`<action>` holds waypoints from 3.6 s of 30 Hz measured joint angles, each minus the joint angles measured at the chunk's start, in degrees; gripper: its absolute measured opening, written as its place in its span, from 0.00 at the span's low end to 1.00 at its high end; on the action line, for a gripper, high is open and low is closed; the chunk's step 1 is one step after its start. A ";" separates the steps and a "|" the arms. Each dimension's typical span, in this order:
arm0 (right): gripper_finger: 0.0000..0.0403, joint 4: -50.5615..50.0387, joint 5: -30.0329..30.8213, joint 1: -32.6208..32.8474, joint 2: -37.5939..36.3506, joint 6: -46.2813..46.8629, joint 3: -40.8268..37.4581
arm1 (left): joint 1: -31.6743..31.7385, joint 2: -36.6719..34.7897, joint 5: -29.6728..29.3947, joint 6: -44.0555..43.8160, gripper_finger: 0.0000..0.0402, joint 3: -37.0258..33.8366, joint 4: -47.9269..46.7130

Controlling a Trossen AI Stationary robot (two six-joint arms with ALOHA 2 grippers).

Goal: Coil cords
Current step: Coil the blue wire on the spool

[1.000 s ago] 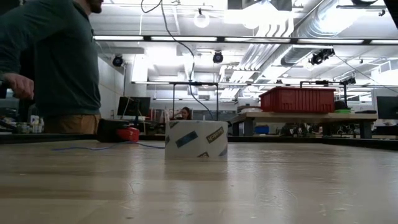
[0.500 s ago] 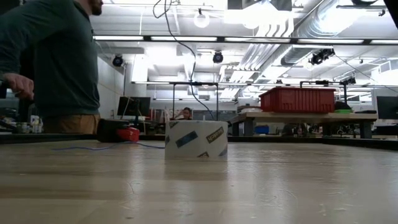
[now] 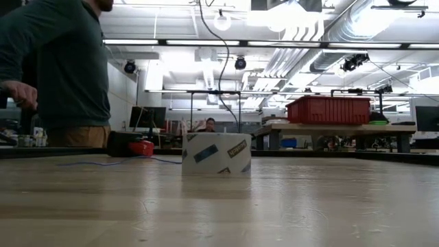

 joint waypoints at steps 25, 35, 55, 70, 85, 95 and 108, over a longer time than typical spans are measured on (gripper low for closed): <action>0.00 -1.06 -0.56 0.47 0.04 1.44 0.09 | 5.32 -1.40 -11.53 20.21 0.00 -0.01 -0.54; 0.00 -7.84 -1.66 0.35 -1.76 1.20 -0.06 | 6.85 -3.46 -2.33 8.00 0.00 0.14 -13.92; 0.00 -10.54 -5.21 -3.00 -5.63 -1.37 -0.04 | -2.63 -3.52 21.74 -18.61 0.00 0.14 -35.91; 0.00 1.52 -18.19 -8.05 -2.87 -1.73 0.00 | -15.82 6.39 21.50 -41.21 0.00 0.11 2.27; 0.00 14.38 -27.31 -7.27 -0.48 8.55 -0.02 | -17.19 9.92 17.63 -30.08 0.00 0.08 29.70; 0.00 22.51 -27.74 -7.13 -0.45 21.32 0.04 | -18.37 9.70 18.98 -12.22 0.00 0.08 29.17; 0.12 18.92 -33.97 -7.61 1.20 35.22 -0.02 | -18.92 9.68 25.03 -35.82 0.00 0.08 29.19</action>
